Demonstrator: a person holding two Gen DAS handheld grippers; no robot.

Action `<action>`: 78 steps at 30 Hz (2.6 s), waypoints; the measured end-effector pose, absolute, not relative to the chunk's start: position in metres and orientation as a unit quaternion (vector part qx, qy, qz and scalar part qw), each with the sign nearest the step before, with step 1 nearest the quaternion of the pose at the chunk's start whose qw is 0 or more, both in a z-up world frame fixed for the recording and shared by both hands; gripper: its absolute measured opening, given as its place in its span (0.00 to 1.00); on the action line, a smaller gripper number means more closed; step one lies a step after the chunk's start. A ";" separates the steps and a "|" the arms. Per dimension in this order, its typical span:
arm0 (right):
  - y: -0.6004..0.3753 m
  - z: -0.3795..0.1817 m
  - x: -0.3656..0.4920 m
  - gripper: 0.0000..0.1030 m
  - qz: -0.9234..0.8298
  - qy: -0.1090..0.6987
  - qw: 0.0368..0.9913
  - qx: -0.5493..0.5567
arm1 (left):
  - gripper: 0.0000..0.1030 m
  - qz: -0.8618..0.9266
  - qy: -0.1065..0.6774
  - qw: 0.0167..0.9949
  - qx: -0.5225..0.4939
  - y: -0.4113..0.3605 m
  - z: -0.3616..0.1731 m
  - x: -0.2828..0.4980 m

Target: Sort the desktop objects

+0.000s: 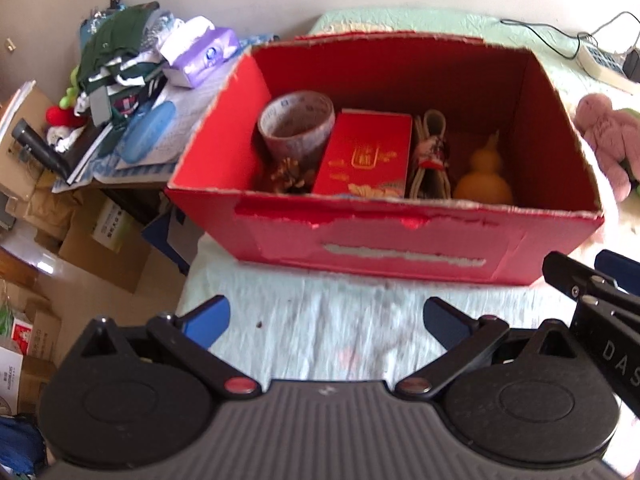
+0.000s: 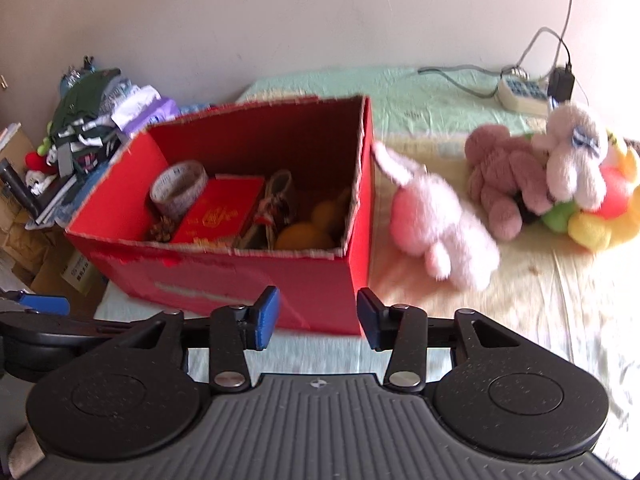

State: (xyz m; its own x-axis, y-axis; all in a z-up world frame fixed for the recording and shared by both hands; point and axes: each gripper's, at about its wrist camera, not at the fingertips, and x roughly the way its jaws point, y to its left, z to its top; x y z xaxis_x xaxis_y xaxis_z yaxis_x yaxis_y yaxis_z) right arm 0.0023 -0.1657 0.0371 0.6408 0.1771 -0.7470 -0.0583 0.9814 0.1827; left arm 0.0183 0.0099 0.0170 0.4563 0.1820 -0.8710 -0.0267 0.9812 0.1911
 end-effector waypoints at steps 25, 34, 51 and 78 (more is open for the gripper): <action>-0.089 0.041 0.003 0.64 -0.033 0.427 0.901 0.073 | 1.00 -0.026 0.528 0.842 0.105 0.081 0.008 0.041; -0.090 0.077 0.017 0.75 -0.055 0.423 0.899 0.098 | 1.00 -0.059 0.519 0.848 0.082 0.087 0.045 0.059; -0.091 0.073 0.034 0.76 -0.051 0.457 0.883 0.094 | 1.00 -0.083 0.564 0.818 0.078 0.073 0.031 0.067; -0.088 0.033 0.033 0.77 -0.063 0.503 0.859 0.071 | 1.00 -0.049 0.575 0.812 0.089 0.090 -0.001 0.062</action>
